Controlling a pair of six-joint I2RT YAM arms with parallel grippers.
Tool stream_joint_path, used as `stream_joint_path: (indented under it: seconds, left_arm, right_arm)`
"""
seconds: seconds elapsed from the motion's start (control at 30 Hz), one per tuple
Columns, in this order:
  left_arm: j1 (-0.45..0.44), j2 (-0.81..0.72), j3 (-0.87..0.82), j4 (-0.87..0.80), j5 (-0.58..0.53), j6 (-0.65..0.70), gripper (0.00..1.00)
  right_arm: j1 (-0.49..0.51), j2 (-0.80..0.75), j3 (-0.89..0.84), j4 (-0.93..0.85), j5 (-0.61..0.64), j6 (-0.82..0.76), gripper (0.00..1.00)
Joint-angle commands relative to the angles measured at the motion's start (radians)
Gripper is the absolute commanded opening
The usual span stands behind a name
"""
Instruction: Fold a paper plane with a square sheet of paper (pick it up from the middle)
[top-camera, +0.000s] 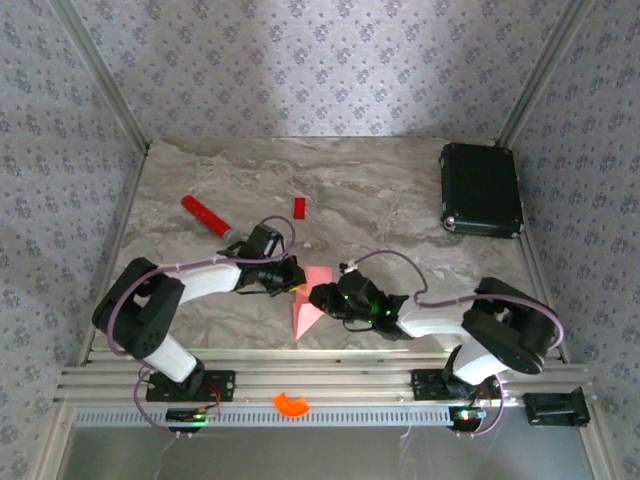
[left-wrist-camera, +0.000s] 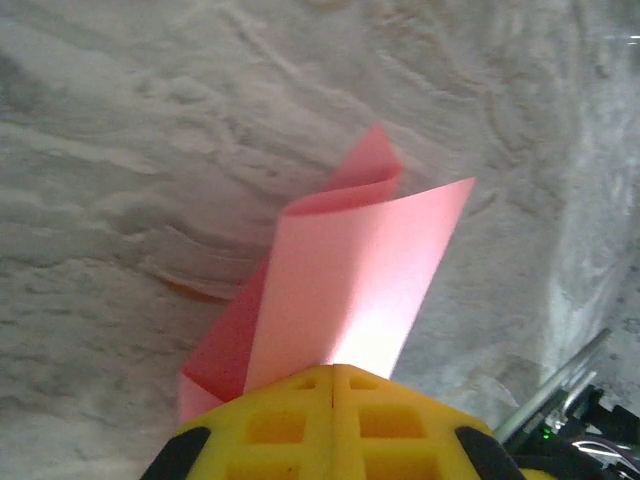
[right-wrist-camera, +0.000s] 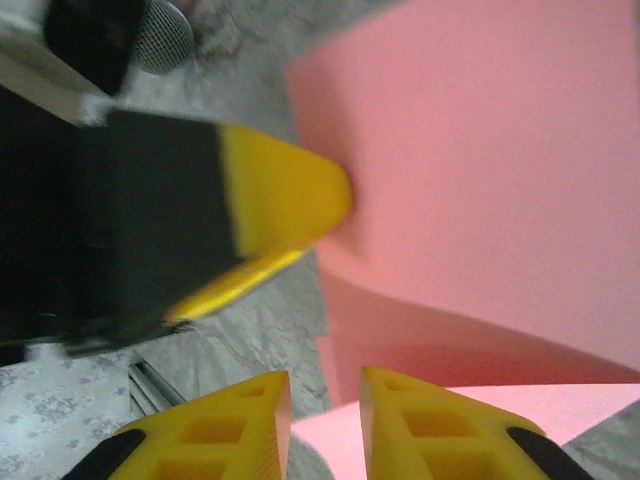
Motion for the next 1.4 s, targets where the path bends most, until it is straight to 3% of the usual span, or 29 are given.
stream_joint_path:
  seconds: [0.0, 0.1, 0.23, 0.5, 0.93, 1.23, 1.37]
  left_arm:
    - [-0.005, 0.027, -0.01, 0.013, -0.013, 0.021, 0.0]
    - [-0.003, 0.036, -0.027, 0.019, -0.016, 0.022, 0.0]
    - [0.002, 0.048, -0.045, 0.044, 0.002, 0.028, 0.0]
    - [0.017, 0.091, -0.097, 0.135, 0.065, 0.015, 0.0]
    - [0.033, 0.094, -0.132, 0.174, 0.09, 0.009, 0.0]
    - [0.031, 0.095, -0.123, 0.166, 0.097, 0.02, 0.0]
    - [0.03, 0.092, -0.121, 0.162, 0.1, 0.023, 0.0]
  right_arm:
    - [-0.055, -0.076, -0.026, -0.162, -0.021, -0.089, 0.31]
    - [-0.148, -0.114, -0.025, -0.271, -0.102, -0.134, 0.37]
    - [-0.246, -0.104, -0.032, -0.251, -0.245, -0.158, 0.42]
    - [-0.254, -0.016, 0.061, -0.296, -0.371, -0.215, 0.44]
    - [-0.179, 0.042, 0.067, -0.362, -0.293, -0.142, 0.45]
    - [-0.179, 0.108, 0.065, -0.124, -0.359, -0.091, 0.43]
    - [-0.187, 0.119, 0.081, -0.103, -0.352, -0.091, 0.43]
